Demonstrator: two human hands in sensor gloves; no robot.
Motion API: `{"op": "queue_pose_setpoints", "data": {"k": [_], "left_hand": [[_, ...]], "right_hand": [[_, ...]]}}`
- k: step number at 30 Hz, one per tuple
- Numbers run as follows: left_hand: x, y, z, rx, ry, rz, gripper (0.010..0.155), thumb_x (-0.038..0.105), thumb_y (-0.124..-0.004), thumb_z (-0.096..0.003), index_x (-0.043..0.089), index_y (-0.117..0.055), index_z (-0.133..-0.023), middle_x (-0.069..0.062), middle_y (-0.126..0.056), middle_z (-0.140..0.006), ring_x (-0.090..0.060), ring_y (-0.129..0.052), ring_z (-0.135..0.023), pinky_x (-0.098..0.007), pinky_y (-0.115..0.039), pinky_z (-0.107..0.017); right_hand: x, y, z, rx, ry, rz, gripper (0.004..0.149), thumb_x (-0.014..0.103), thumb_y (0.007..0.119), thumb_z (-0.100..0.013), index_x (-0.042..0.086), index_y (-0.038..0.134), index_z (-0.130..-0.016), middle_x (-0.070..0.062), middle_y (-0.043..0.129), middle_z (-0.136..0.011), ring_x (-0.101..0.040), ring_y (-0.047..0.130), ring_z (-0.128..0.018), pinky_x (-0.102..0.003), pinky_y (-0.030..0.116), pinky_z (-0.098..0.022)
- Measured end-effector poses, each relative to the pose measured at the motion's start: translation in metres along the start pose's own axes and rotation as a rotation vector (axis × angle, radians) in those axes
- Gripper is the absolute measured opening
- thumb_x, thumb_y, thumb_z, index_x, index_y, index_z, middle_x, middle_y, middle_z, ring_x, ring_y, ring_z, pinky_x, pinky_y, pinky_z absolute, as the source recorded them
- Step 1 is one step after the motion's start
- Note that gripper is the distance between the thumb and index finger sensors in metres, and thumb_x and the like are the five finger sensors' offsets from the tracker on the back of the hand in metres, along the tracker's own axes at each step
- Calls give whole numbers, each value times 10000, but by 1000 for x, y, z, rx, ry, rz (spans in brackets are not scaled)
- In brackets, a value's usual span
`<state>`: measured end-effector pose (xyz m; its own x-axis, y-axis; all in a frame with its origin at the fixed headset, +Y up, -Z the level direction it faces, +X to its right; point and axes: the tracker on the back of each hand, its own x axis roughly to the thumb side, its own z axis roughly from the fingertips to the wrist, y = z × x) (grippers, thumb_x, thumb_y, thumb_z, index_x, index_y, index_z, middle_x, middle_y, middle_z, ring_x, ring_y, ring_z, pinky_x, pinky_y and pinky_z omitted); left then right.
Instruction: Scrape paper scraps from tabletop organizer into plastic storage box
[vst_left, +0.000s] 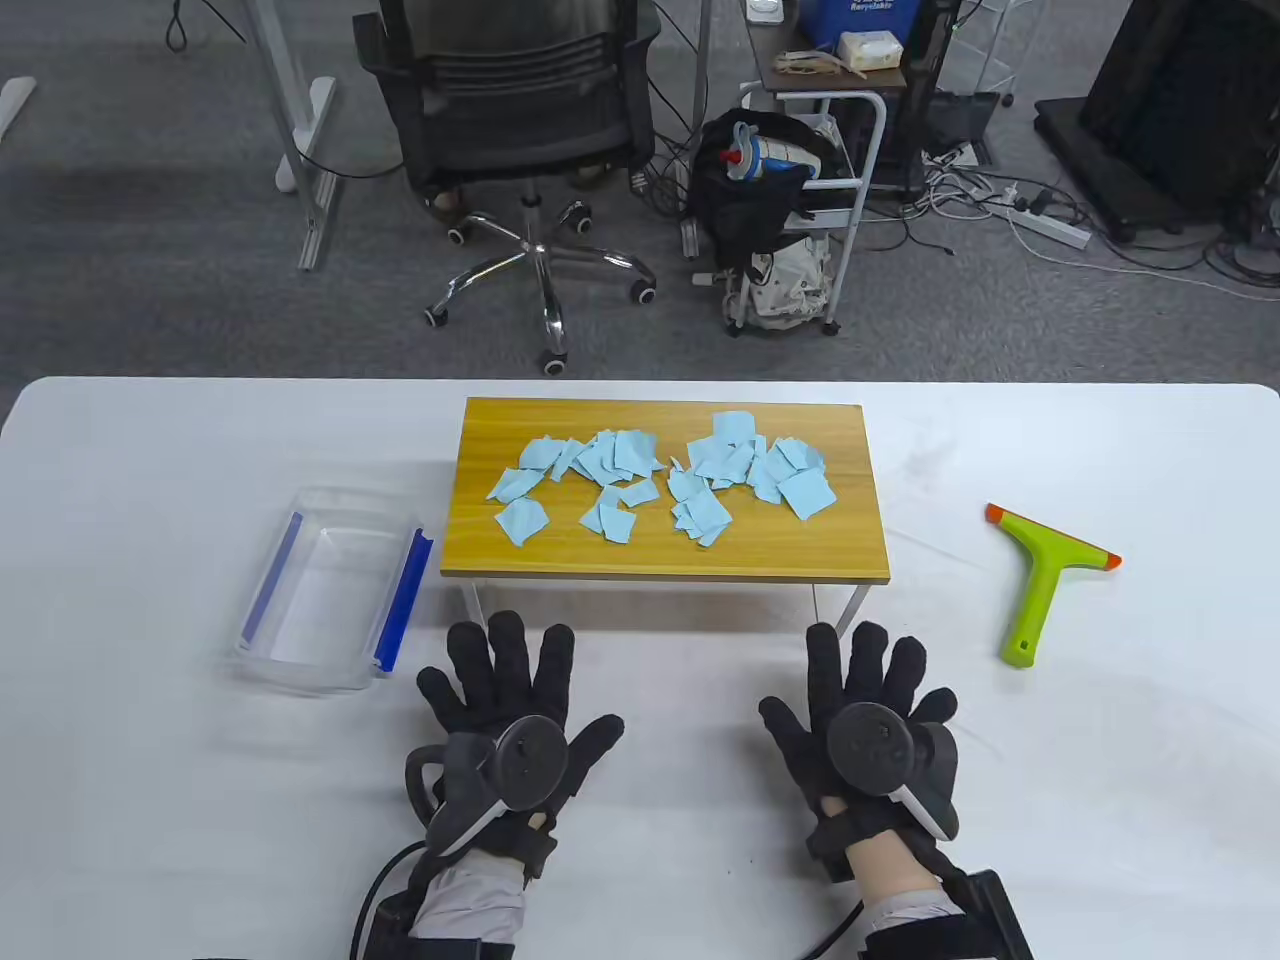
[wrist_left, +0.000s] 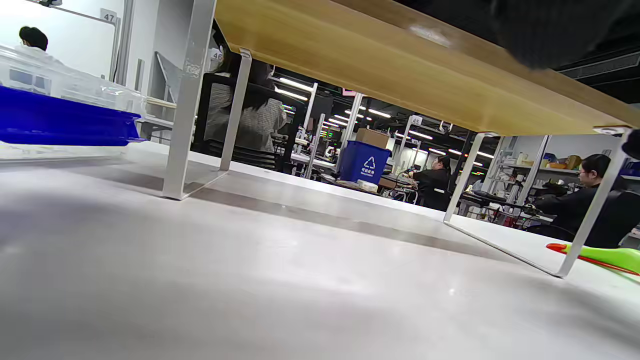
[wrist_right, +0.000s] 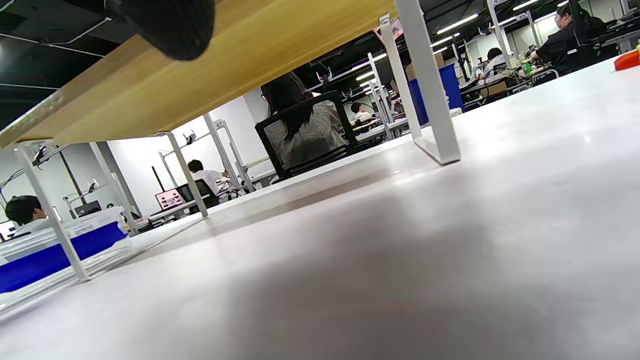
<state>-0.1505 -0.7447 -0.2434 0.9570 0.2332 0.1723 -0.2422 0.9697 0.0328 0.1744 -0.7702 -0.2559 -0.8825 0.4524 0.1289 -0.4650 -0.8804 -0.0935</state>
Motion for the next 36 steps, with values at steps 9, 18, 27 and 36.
{"op": "queue_pose_setpoints", "data": {"k": [9, 18, 27, 36], "left_hand": [[-2, -5, -2, -34, 15, 8, 938, 753, -659, -512, 392, 13, -1057, -139, 115, -1157, -503, 145, -1022, -804, -54, -638], [-5, -4, -2, -25, 10, 33, 934, 755, -657, -512, 395, 6, -1062, -135, 112, -1160, -500, 145, -1025, -802, -53, -640], [0, -5, 0, -29, -8, 7, 932, 755, -660, -511, 397, -1, -1064, -133, 114, -1158, -497, 149, -1024, -802, -48, -638], [1, -6, -2, -33, -2, 14, 930, 758, -660, -510, 404, -4, -1067, -129, 120, -1160, -489, 157, -1027, -798, -42, -642]], "right_hand": [[-1, 0, 0, 19, 6, -39, 799, 533, 721, -542, 169, 251, -1076, -361, 87, -1065, -703, -48, -832, -888, 17, -373], [-3, 4, -1, 51, 27, -65, 793, 524, 725, -542, 154, 274, -1079, -370, 100, -1064, -707, -47, -828, -887, 14, -371], [8, -1, 4, 49, -14, -48, 793, 525, 724, -541, 150, 280, -1079, -370, 102, -1064, -707, -48, -827, -887, 13, -369], [34, -41, 15, -116, -105, -78, 763, 519, 732, -542, 66, 420, -1071, -392, 180, -1058, -736, 9, -831, -906, 53, -373]]}}
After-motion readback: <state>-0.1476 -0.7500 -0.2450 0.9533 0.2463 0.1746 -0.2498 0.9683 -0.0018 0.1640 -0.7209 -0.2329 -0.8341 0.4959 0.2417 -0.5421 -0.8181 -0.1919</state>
